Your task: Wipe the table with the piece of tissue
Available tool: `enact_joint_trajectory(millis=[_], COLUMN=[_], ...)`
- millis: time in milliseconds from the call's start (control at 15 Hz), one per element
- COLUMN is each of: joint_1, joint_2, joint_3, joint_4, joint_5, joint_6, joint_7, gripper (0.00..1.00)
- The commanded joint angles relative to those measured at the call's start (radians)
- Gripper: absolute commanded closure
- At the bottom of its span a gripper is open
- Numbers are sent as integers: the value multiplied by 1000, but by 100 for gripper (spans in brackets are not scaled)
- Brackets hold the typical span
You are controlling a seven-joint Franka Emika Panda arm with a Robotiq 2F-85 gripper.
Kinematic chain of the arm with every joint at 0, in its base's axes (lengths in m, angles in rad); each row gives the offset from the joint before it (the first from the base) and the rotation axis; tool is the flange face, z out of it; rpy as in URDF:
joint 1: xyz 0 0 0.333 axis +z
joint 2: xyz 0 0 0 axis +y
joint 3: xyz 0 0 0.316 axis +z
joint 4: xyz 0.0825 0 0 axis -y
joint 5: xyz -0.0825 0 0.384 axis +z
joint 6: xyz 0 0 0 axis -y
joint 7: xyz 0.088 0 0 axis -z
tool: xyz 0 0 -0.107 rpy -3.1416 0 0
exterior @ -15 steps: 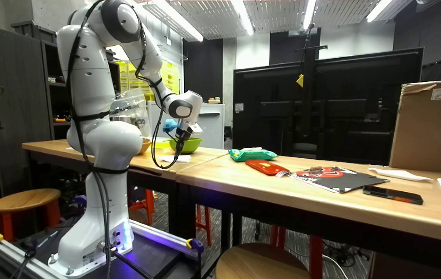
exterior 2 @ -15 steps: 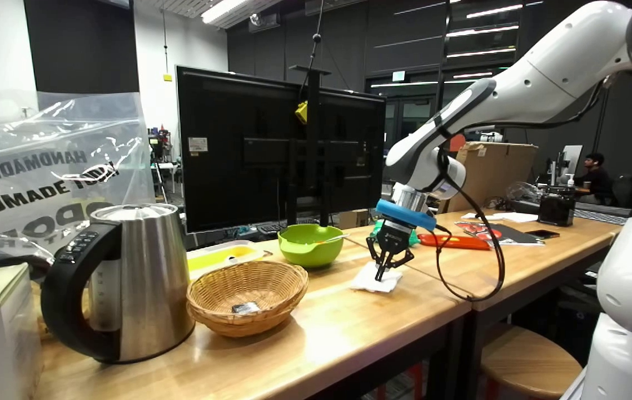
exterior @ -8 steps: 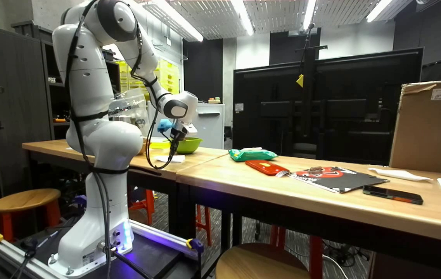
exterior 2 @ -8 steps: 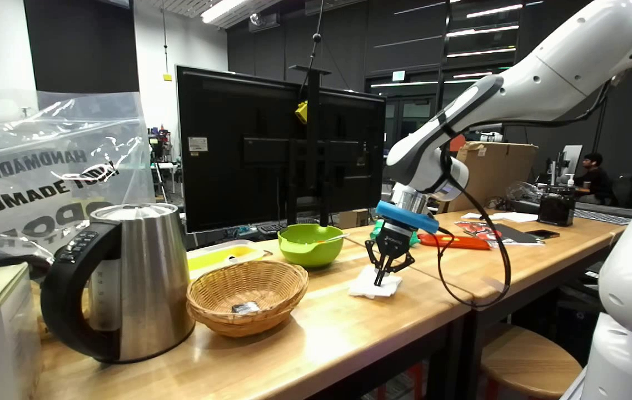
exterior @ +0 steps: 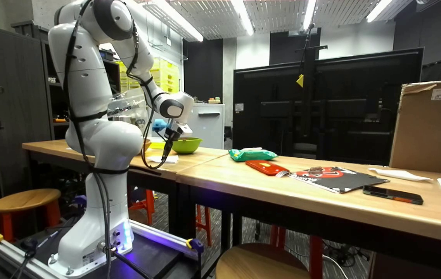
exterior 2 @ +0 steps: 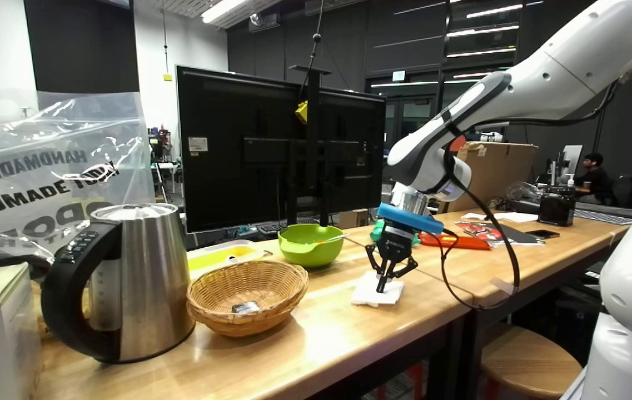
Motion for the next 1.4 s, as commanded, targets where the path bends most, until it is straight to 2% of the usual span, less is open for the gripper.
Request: enact_joint_trajectory(millis=[0, 1067, 1333], joint_1=[-15, -137, -146], joint_2=[-36, -128, -140], joint_3=[-4, -74, -77], joint_4=[-70, -142, -138], joint_5=[1, -33, -49], joint_6=[-15, -73, -79], joint_7=[-8, -17, -30], gripper=[100, 100, 100])
